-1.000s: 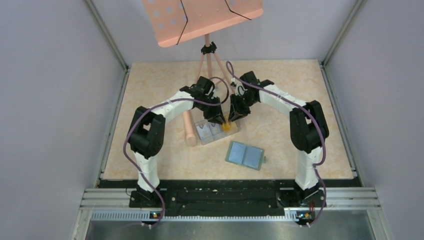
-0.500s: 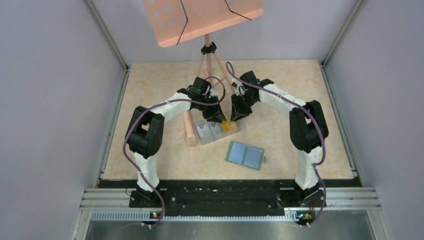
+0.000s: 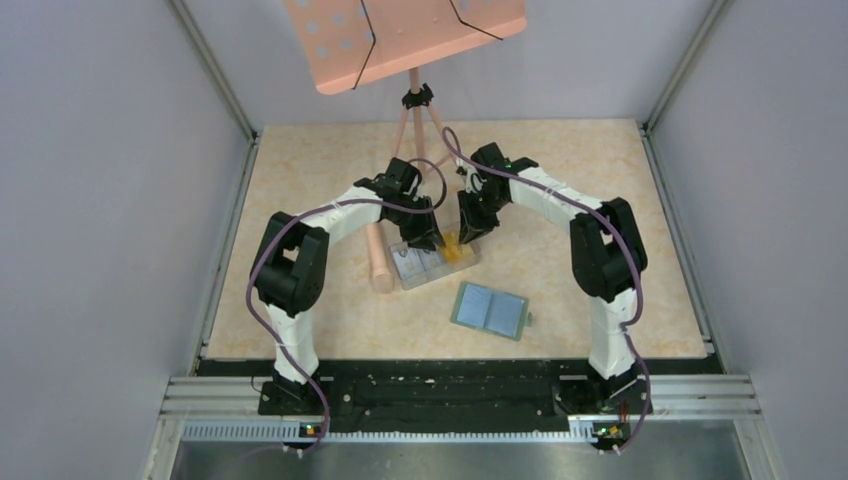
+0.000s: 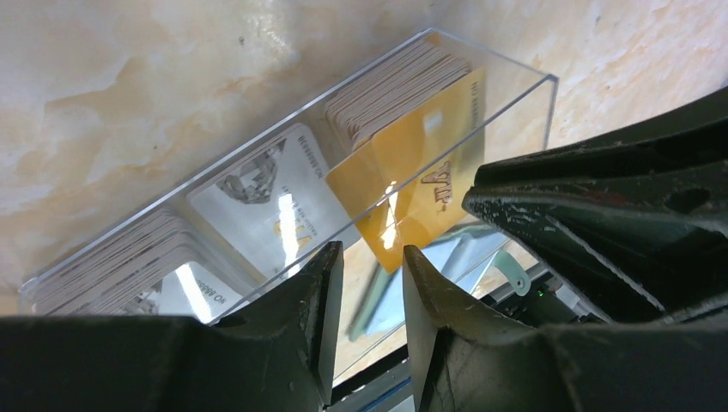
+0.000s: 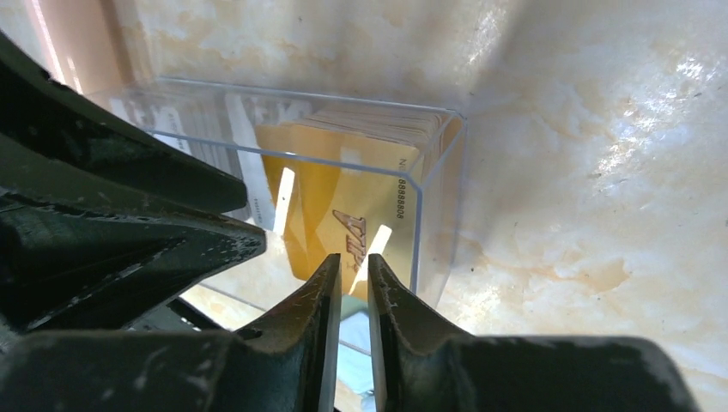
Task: Put the credit cards into the card holder
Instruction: Pick up the credit card from the storage box.
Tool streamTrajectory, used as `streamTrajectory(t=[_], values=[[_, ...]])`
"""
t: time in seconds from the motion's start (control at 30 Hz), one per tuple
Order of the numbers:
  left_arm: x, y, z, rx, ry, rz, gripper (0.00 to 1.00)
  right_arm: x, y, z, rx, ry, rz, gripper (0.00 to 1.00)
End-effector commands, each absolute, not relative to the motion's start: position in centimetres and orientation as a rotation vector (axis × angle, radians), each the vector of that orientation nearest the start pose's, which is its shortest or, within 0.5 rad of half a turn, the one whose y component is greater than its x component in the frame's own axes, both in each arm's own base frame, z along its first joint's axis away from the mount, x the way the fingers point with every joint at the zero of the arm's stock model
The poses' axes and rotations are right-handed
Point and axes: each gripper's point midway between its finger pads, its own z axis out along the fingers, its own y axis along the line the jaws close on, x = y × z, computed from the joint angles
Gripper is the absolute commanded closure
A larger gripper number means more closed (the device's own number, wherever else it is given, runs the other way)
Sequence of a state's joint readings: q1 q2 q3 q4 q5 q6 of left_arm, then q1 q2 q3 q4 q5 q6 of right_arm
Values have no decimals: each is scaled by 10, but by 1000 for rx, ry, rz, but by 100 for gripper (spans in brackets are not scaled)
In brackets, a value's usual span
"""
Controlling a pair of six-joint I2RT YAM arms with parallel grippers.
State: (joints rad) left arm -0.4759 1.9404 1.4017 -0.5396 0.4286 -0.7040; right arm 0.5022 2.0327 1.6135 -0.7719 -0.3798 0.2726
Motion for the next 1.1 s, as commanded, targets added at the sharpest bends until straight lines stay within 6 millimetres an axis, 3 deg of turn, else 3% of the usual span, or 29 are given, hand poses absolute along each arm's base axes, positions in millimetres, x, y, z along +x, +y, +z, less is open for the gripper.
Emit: streamTrajectory(t=[0.0, 0.2, 0.33, 0.5, 0.63, 1.07], values=[[338, -282, 63, -165, 2857, -870, 63, 348, 277, 70, -469, 2822, 655, 87], [337, -290, 55, -151, 2877, -874, 64, 343, 272, 58, -475, 2863, 620, 100], [335, -297, 50, -124, 2898, -866, 66, 339, 271, 53, -482, 2881, 610, 100], [335, -300, 51, -106, 2897, -862, 80, 339, 270, 52, -482, 2884, 607, 100], [337, -300, 58, -98, 2877, -867, 100, 338, 271, 52, -484, 2885, 615, 100], [333, -291, 67, -93, 2857, -826, 100, 342, 273, 60, -486, 2861, 623, 100]])
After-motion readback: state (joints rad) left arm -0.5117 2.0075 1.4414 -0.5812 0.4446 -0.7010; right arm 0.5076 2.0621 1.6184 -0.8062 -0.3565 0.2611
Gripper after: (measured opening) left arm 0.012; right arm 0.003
